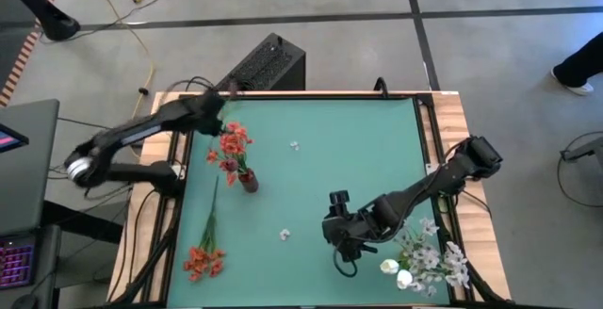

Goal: Sort flowers into vase by color
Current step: Put the dark red flower into the red vase

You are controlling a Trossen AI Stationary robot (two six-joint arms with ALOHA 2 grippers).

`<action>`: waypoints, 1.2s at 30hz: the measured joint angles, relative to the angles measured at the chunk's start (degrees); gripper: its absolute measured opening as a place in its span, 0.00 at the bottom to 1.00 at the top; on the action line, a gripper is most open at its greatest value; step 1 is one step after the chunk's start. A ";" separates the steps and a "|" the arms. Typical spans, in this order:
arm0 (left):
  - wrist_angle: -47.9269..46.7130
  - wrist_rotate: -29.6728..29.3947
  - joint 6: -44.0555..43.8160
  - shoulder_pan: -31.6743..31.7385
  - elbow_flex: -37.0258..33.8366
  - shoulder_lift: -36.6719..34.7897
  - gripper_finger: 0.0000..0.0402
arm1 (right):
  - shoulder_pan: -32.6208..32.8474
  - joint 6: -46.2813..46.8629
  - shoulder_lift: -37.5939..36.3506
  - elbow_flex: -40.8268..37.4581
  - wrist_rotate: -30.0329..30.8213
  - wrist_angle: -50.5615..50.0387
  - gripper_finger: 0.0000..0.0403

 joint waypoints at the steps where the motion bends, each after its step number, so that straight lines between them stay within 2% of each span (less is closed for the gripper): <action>1: 1.33 0.82 -0.16 0.04 0.47 -3.23 0.00 | -0.01 0.01 0.00 0.00 0.26 -0.03 0.61; 5: 7.42 3.77 -0.93 -0.01 0.89 -16.23 0.00 | -0.07 -0.16 0.00 0.00 4.40 -0.51 0.61; 11: 20.71 2.52 -2.21 0.05 0.89 -32.80 0.00 | -0.29 -0.98 -0.02 0.00 9.16 -0.38 0.61; 18: 37.87 22.78 -7.23 -2.08 0.93 -43.51 0.00 | -0.98 -0.75 -0.02 -0.20 9.04 1.97 0.61; 21: 45.41 29.90 -10.79 -5.07 0.55 -44.49 0.00 | -1.28 -2.30 -0.02 -0.28 9.01 2.56 0.61; 23: 51.70 32.19 -13.43 -7.90 0.43 -44.17 0.00 | -1.98 -2.55 -0.04 -0.28 9.00 3.13 0.61; 27: 65.90 32.30 -17.12 -15.44 0.45 -41.36 0.00 | -4.18 -2.50 -0.04 -0.28 8.95 3.73 0.61; 29: 69.49 32.22 -17.14 -20.08 0.45 -39.08 0.00 | -5.21 -2.50 -0.04 -0.28 8.93 4.05 0.61; 36: 82.53 31.00 -10.62 -38.60 2.03 -25.18 0.00 | -8.18 -2.32 -0.04 -0.28 8.71 4.31 0.61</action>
